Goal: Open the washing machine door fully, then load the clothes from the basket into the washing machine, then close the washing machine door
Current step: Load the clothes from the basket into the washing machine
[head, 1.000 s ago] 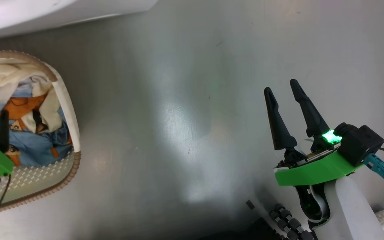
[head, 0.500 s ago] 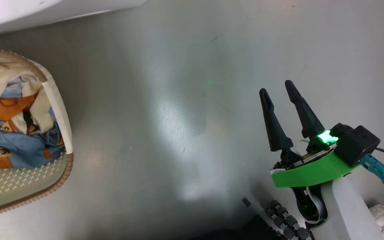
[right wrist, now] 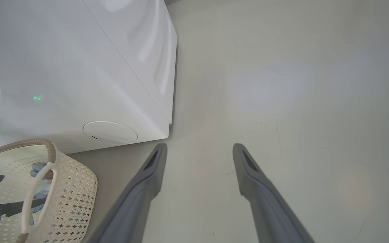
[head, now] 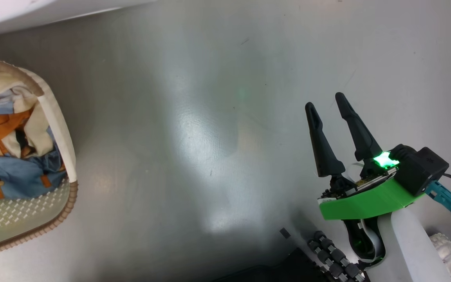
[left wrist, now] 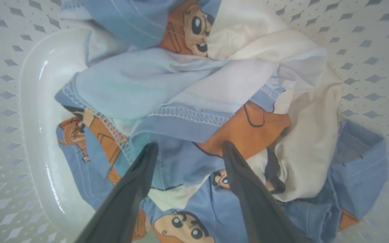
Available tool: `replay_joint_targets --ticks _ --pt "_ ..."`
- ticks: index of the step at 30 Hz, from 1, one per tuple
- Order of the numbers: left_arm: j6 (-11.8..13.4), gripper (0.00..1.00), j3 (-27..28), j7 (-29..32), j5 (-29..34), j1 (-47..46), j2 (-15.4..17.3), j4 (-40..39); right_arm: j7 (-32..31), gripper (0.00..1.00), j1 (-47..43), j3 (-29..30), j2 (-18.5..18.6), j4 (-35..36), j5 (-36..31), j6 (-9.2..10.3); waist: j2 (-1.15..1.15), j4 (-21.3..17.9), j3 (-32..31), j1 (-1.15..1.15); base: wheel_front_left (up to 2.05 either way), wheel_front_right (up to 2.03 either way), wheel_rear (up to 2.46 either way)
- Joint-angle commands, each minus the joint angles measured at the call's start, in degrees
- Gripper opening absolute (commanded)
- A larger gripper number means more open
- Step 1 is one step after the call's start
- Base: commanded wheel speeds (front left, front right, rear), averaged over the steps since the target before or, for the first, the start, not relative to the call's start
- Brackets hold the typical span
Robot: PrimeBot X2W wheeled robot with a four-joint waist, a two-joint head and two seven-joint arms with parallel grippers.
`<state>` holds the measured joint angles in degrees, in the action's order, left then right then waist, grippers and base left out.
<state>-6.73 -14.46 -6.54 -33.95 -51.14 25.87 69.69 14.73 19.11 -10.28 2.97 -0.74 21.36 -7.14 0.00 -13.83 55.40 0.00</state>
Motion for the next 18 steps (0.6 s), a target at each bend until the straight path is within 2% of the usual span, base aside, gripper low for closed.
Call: replay_joint_targets --ticks 1,18 --pt "0.41 1.0 0.96 0.14 -0.07 0.61 3.26 0.28 0.27 1.0 -1.51 -1.19 -0.1 1.17 0.72 -0.35 0.0 -0.19 0.23 0.0 0.0 0.0 0.0" --pt "1.21 1.0 -1.5 1.6 1.28 -3.52 4.54 1.81 0.27 1.0 -1.61 -1.09 -0.1 2.18 1.4 -0.35 0.0 -1.52 3.11 0.0 0.0 0.0 0.0"
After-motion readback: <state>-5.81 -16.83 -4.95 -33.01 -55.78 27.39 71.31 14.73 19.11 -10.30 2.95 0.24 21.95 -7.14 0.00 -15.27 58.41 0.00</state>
